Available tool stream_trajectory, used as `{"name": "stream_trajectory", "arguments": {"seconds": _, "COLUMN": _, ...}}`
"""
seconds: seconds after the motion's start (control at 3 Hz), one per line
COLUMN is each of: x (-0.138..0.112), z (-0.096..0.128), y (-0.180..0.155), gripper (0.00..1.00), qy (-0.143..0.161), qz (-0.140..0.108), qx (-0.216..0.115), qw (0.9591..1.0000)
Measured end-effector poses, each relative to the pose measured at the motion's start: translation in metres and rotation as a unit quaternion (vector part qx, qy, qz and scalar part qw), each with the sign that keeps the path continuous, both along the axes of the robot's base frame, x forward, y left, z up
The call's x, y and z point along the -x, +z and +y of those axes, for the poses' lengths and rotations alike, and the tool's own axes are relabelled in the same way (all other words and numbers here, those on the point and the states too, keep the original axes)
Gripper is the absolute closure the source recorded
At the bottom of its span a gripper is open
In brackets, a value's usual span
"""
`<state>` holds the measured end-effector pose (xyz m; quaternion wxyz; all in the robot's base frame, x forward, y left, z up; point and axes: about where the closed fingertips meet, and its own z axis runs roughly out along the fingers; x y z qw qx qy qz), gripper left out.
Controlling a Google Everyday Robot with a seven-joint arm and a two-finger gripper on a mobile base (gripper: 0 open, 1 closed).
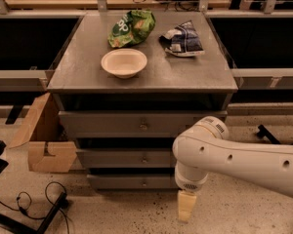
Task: Open middle drawer
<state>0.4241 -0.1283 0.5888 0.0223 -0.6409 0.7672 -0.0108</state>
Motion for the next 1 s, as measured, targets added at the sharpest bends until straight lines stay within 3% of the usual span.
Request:
{"name": "stream_trajectory", "arguments": {"seconds": 0.33, "x": -0.019, "z": 0.001, "y": -0.039, "gripper": 0.0, "qy": -0.002, "qz": -0.003, "qx": -0.014, "qw": 0.9999}}
{"name": "stream_trajectory", "arguments": {"seconds": 0.67, "x": -0.063, "z": -0.006, "y": -0.102, "gripper": 0.0, "qy": -0.003, "qz": -0.024, "qx": -0.033, "qw": 0.9992}}
{"name": "stream_trajectory", "arguments": {"seconds": 1.0, "x": -0.101, "z": -0.012, "y": -0.143, "gripper": 0.0, "qy": 0.004, "qz": -0.043, "qx": -0.042, "qw": 0.9982}}
